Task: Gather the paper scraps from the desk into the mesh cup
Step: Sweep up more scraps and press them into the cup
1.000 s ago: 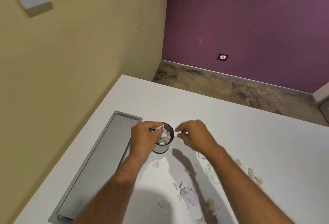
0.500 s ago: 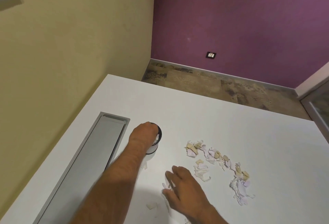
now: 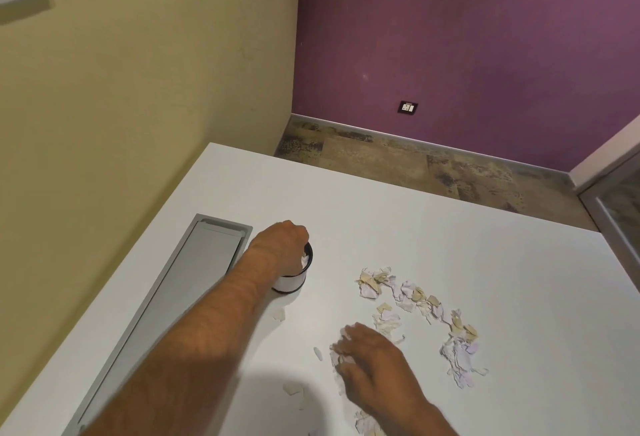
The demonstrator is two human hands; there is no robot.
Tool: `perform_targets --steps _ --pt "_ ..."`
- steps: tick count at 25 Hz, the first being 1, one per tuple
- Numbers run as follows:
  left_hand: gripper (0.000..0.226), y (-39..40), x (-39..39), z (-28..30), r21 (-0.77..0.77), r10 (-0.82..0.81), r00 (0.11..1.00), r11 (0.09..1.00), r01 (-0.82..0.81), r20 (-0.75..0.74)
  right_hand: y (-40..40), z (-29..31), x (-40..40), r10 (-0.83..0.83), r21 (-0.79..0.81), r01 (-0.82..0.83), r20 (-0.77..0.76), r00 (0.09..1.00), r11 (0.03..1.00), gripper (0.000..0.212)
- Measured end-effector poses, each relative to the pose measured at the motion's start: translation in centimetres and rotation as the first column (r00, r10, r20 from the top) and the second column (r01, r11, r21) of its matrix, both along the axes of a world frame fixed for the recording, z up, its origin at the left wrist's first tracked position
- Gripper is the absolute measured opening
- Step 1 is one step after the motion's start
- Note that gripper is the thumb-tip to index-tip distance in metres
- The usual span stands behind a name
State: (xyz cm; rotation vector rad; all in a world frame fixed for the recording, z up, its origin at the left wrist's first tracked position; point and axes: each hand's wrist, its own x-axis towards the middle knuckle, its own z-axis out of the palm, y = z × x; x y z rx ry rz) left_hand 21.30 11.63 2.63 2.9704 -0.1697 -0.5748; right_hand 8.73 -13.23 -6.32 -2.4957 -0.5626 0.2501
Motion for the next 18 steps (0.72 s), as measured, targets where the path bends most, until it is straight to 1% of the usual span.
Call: perform_targets --steps 1,3,4,5,7,8,9,10,12,14,15,17,18 --pt "0.029 0.0 -0.2 0.7 -0.013 0.023 0.999 1.000 -0.022 0.041 -0.8 0.3 -0.1 -0.082 0.001 0.082 -0.043 0.996 0.997 0.034" --pt "0.030 -0.6 -0.8 2.0 -0.075 0.065 0.982 0.996 -0.053 0.176 -2.4 0.7 0.0 -0.190 -0.026 0.189 -0.087 0.978 0.982 0.044" --pt "0.032 -1.3 -1.4 2.3 -0.143 0.070 0.970 0.989 -0.037 0.233 -3.3 0.9 -0.1 -0.234 -0.054 0.230 -0.098 0.967 0.972 0.049" --pt "0.032 -2.2 -2.3 2.2 -0.227 0.058 0.964 0.974 0.002 0.258 -3.9 1.0 -0.3 -0.265 -0.093 0.255 -0.114 0.958 0.962 0.054" --pt "0.036 -4.6 -4.7 1.1 -0.362 -0.033 0.974 0.925 0.114 0.223 -4.7 1.3 -1.2 -0.295 -0.192 0.262 -0.173 0.940 0.946 0.070" --pt "0.041 -5.8 -6.1 0.1 -0.385 -0.089 0.979 0.910 0.156 0.185 -4.9 1.4 -1.8 -0.305 -0.253 0.250 -0.210 0.929 0.935 0.082" --pt "0.047 -6.9 -7.3 -1.1 -0.373 -0.140 0.981 0.910 0.181 0.134 -4.9 1.4 -2.4 -0.309 -0.323 0.227 -0.230 0.923 0.919 0.091" --pt "0.053 -7.8 -8.3 -2.4 -0.344 -0.183 0.980 0.918 0.197 0.074 -4.7 1.5 -3.2 -0.310 -0.392 0.204 -0.227 0.923 0.897 0.094" --pt "0.063 -9.1 -10.0 -4.9 -0.292 -0.233 0.971 0.934 0.206 -0.061 -3.9 1.2 -4.3 -0.322 -0.473 0.200 -0.192 0.927 0.858 0.083" --pt "0.068 -10.0 -11.3 -6.8 -0.254 -0.245 0.959 0.945 0.204 -0.144 -2.8 1.0 -5.0 -0.350 -0.471 0.216 -0.219 0.911 0.855 0.079" --pt "0.066 -10.3 -11.8 -7.5 -0.235 -0.247 0.958 0.949 0.208 -0.149 -2.3 0.7 -5.1 -0.351 -0.468 0.210 -0.239 0.905 0.859 0.081" --pt "0.052 -10.8 -12.6 -8.5 -0.215 -0.232 0.966 0.955 0.204 -0.112 -1.9 0.3 -4.6 -0.327 -0.427 0.184 -0.289 0.900 0.885 0.085" --pt "0.041 -10.9 -12.9 -8.9 -0.222 -0.209 0.975 0.957 0.186 -0.082 -1.7 0.1 -4.3 -0.318 -0.376 0.189 -0.319 0.893 0.907 0.082"
